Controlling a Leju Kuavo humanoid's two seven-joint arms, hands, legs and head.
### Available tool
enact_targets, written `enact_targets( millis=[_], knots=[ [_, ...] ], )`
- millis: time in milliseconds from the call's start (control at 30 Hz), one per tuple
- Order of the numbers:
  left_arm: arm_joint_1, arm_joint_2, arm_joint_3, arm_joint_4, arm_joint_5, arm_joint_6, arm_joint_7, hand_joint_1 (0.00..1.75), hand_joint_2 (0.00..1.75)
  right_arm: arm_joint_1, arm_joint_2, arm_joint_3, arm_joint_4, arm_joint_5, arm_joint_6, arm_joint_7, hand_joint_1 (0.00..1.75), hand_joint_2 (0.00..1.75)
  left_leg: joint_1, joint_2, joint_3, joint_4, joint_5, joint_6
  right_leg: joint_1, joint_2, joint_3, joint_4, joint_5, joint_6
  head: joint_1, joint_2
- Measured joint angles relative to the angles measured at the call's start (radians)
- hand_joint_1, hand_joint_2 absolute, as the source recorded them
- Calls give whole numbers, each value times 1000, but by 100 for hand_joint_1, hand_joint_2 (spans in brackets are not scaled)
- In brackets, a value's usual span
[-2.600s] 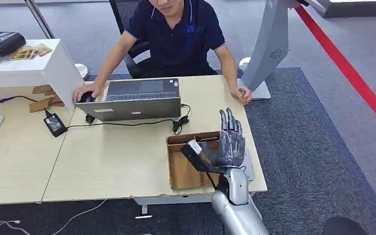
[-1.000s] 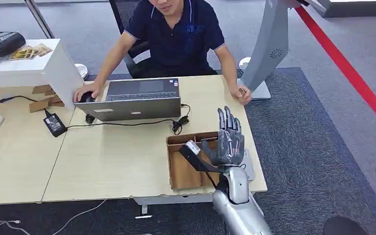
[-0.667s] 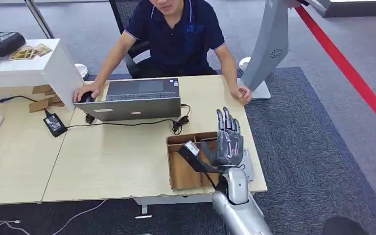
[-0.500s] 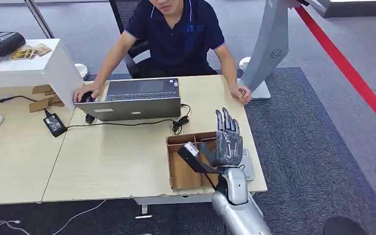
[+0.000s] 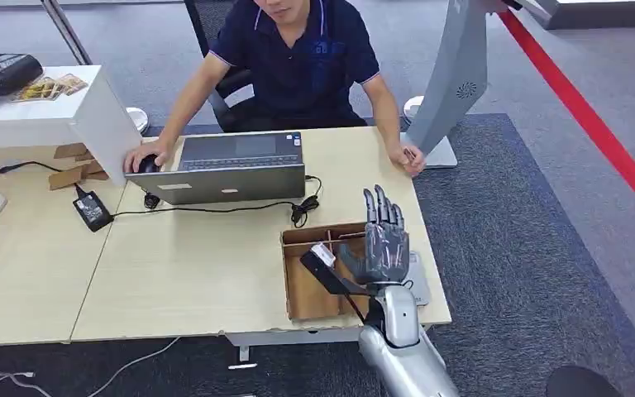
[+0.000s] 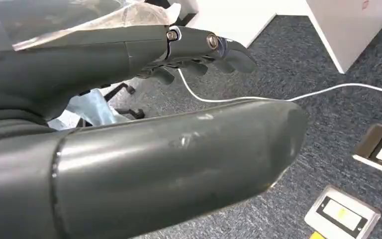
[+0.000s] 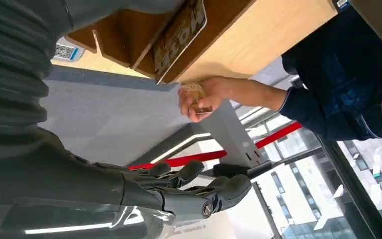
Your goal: Pass the card to the sensor for recognition and then transmit it.
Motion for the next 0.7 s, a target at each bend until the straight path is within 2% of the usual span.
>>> enact_targets(
  millis=[700],
  knots=[
    [0,0,-15,0,6,0,0,0,0,0,-3,5,3,-2,-1,1,0,175,0,0,0,0,0,0,0,0,0,0,0,0,0,0]
  ],
)
